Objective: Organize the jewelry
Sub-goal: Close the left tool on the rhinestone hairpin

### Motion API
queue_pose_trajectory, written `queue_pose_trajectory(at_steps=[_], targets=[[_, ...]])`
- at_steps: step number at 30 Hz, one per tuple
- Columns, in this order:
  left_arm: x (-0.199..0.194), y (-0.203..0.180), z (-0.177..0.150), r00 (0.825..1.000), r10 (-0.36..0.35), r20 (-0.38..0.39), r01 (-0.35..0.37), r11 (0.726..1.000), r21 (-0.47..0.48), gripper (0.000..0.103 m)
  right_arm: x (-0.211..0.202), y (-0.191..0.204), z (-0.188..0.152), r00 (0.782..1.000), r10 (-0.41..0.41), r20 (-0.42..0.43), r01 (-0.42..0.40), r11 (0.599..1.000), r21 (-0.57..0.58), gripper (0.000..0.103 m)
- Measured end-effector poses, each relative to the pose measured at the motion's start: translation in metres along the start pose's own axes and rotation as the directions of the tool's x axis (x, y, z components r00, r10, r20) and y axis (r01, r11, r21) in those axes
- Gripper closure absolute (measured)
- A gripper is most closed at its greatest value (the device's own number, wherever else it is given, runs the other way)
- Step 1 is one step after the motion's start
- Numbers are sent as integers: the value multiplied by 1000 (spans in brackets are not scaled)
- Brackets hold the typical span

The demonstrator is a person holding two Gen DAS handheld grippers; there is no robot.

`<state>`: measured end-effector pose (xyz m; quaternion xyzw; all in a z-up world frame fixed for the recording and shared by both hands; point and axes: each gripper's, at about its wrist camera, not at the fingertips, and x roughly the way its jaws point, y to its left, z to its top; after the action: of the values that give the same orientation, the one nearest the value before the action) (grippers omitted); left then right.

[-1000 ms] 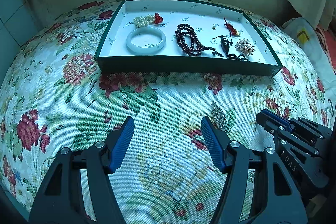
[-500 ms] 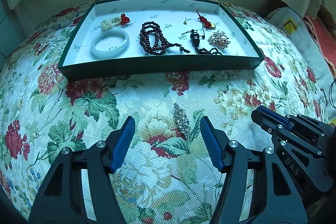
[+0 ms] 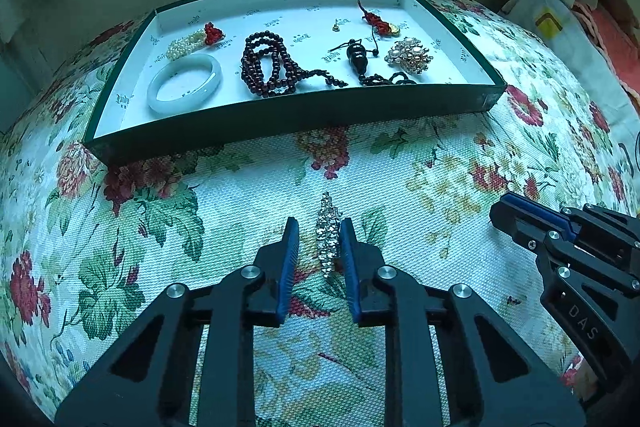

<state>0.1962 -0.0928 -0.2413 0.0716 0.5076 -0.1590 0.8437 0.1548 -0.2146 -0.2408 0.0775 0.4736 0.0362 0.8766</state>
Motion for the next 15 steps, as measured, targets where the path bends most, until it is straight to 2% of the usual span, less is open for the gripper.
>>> queue_pose_trajectory(at_steps=[3, 15], targets=[[0, 0, 0, 1000, 0, 2, 0, 1000, 7, 91, 1, 2, 0, 1000, 0, -3, 0, 1000, -3, 97], [-4, 2, -3, 1000, -10, 0, 10, 1000, -4, 91, 0, 4, 0, 1000, 2, -2, -2, 1000, -8, 97]])
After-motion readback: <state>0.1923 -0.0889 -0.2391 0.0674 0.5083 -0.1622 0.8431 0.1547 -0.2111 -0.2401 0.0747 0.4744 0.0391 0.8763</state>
